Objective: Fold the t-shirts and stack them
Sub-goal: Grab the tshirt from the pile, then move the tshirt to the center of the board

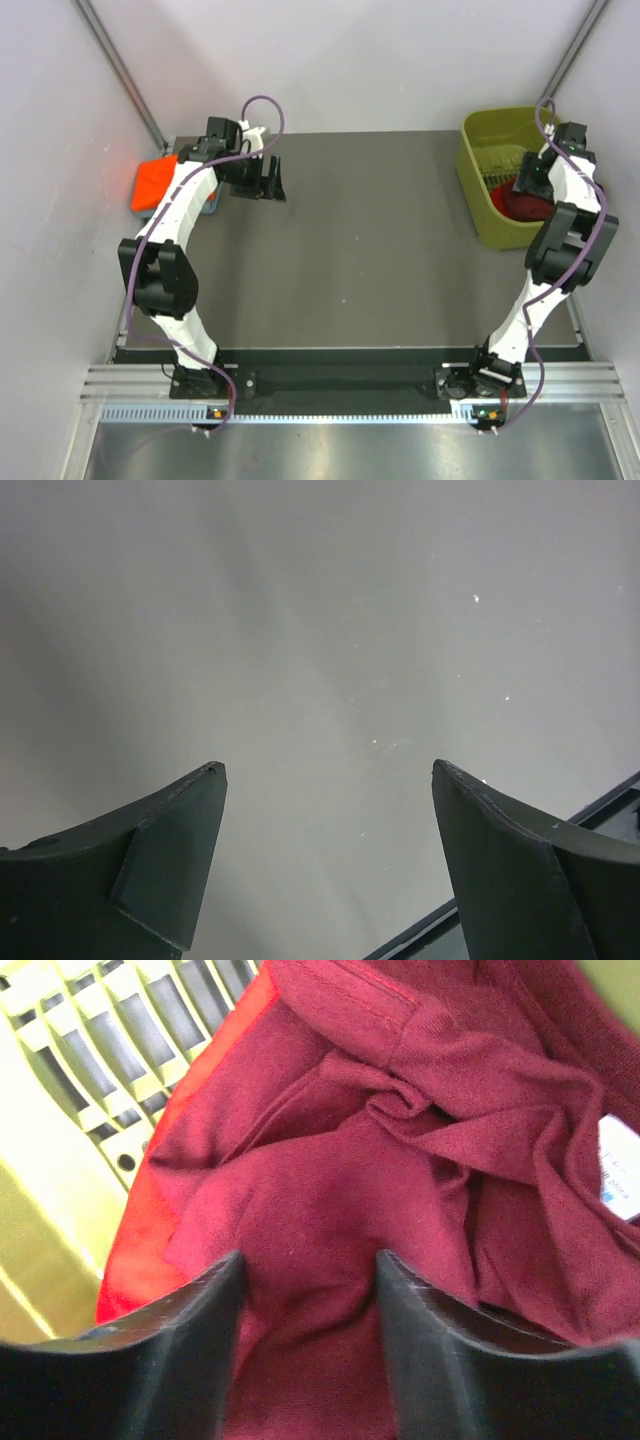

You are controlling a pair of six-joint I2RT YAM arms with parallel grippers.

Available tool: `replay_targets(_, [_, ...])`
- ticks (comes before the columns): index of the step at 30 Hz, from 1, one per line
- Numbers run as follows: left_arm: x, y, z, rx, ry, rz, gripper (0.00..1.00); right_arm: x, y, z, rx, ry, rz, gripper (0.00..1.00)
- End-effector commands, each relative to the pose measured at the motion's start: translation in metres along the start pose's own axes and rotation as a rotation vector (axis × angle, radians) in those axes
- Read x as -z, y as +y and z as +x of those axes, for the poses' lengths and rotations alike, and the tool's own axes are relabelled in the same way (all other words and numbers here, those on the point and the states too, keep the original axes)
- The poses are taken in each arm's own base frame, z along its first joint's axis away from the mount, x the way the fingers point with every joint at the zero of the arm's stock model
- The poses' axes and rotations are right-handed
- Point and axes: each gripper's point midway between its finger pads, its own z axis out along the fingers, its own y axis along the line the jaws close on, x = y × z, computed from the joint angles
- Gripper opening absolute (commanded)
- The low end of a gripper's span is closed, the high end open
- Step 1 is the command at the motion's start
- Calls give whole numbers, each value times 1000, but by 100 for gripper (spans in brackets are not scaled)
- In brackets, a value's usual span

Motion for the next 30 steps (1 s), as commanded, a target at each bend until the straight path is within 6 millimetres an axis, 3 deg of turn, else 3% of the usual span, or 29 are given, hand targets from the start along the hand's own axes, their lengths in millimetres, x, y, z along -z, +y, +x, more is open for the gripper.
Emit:
replay_targets(1, [6,4,-10,-36,-26,-25,88,2,-9,-23,-2,-60,17,51])
replay_targets(3, [5,8,-12,-41,-30,-42,87,8,-9,-30,-10,-90,7,30])
replay_targets(6, [1,11,-11,-42,-24,-46,87,32,-2,-51,-13,-172,-23,16])
replay_targets(7, [-1,11,-12,-40,-24,-43,87,49,1,-62,-8,-217,-38,13])
replay_targets(8, [-1,9,-13,-39,-28,-31,84,60,5,-70,4,-251,-45,3])
replay_targets(9, [0,8,-19,-37,-54,-34,79,85,12,-89,36,-327,-58,0])
replay_targets(12, [6,8,-33,-50,-122,-60,72,134,34,-118,113,-468,-102,0])
replay_targets(13, [13,5,-46,-80,-176,-67,69,170,42,-130,145,-557,-129,0])
replay_targets(14, [16,3,-51,-93,-194,-71,67,194,48,-144,184,-649,-140,0])
replay_targets(15, [23,2,-61,-102,-225,-86,68,207,60,-145,213,-693,-163,0])
replay_targets(16, [25,3,-68,-103,-246,-96,68,247,70,-149,244,-789,-189,0])
replay_targets(17, [28,1,-76,-80,-271,-97,69,270,77,-156,270,-867,-203,0])
replay_targets(20, [41,1,-95,-69,-325,-130,73,325,114,-152,332,-974,-298,0])
replay_targets(21, [47,-1,-101,-74,-347,-132,78,348,135,-148,365,-1010,-369,0])
replay_targets(23, [52,-5,-104,-59,-365,-123,81,366,166,-138,397,-1017,-466,0])
replay_targets(24, [53,-9,-102,-59,-365,-105,82,384,175,-137,411,-1045,-493,0])
replay_targets(26, [62,-26,-99,-61,-378,-38,82,402,195,-129,460,-1057,-545,0])
replay_targets(27, [66,-31,-95,-65,-389,-15,82,425,220,-122,506,-1088,-608,0])
replay_targets(29, [70,-37,-90,-48,-399,8,82,443,237,-116,555,-1107,-632,0])
replay_targets(30, [72,-37,-80,-37,-400,4,82,466,254,-112,573,-1149,-671,0])
